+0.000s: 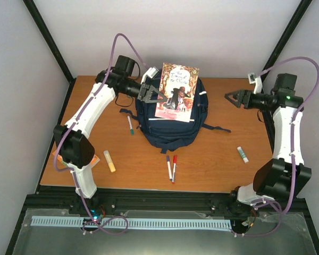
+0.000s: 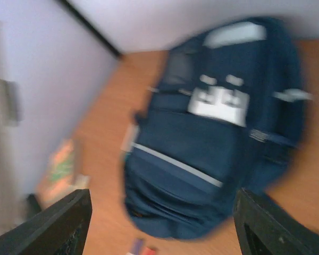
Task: Pack the student bag
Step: Pick up the book from the center of the board, then move the stationery to the center of the board.
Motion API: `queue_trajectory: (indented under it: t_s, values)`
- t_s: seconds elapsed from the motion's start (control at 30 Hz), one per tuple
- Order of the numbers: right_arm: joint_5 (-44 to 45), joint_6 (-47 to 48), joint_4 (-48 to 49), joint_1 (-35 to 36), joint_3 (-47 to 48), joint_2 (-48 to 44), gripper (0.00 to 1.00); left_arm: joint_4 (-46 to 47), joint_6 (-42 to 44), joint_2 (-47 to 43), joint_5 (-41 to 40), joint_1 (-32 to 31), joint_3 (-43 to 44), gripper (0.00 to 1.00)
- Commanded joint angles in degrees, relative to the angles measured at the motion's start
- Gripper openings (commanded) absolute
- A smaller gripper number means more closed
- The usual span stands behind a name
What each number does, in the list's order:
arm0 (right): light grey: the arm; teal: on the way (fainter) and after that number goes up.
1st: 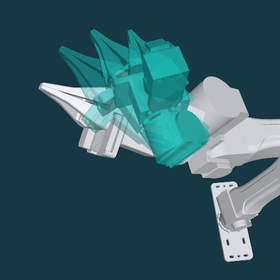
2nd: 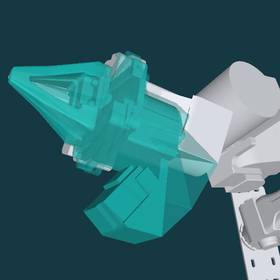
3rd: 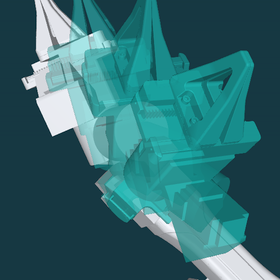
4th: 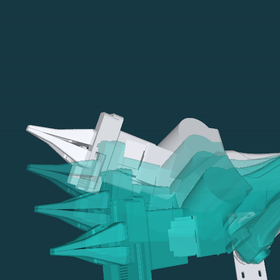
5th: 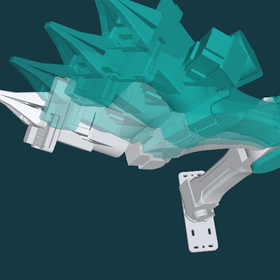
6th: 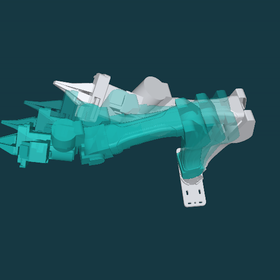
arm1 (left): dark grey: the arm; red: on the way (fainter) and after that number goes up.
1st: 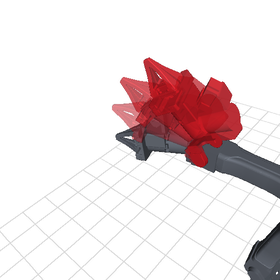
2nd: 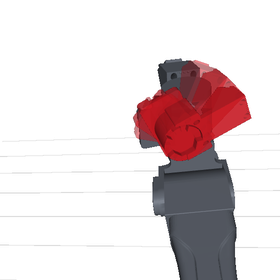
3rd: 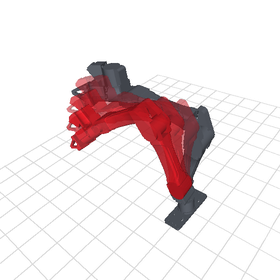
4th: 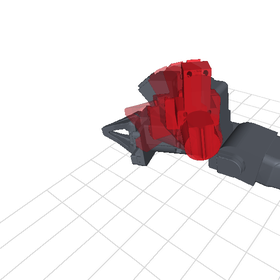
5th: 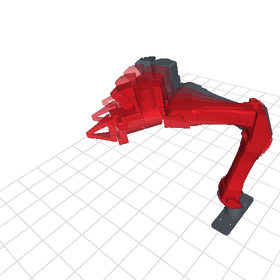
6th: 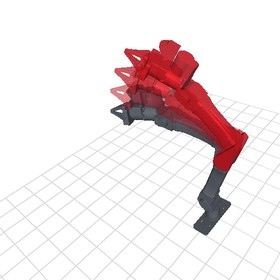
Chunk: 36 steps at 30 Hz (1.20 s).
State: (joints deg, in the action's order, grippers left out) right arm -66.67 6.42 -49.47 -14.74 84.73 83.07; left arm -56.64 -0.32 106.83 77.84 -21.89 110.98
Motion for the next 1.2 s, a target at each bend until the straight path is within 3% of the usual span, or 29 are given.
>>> queue_trajectory:
  t_s: [0.0, 0.13, 0.5, 0.73, 0.9, 1.17]
  values:
    - [32.19, 18.17, -14.72, -3.55, -0.17, 0.33, 0.71, 0.59, -0.38, -1.41, -2.52, 0.54, 0.14, 0.01]
    - [47.5, 22.23, -16.21, -5.74, -7.02, 0.54, 0.69, 0.79, -0.38, -1.7, -3.2, 0.53, -0.19, 0.01]
    - [67.96, 23.43, -6.92, -5.91, -24.42, 0.46, 0.69, 1.52, -1.49, -1.64, -4.11, 0.53, -0.52, 0.01]
    - [69.45, 24.03, -2.62, -8.68, -24.35, 6.37, 0.69, 1.85, -1.8, -2.07, -4.46, 0.53, -1.14, 0.01]
    - [66.95, 24.87, -1.33, -12.45, -20.46, 12.58, 0.77, 1.78, -1.58, -2.88, -4.42, 0.58, -2.65, 0.01]
    - [63.25, 25.65, -2.4, -15.59, -16.98, 21.87, 0.73, 1.76, -1.4, -2.81, -4.2, 0.53, -2.73, 0.01]
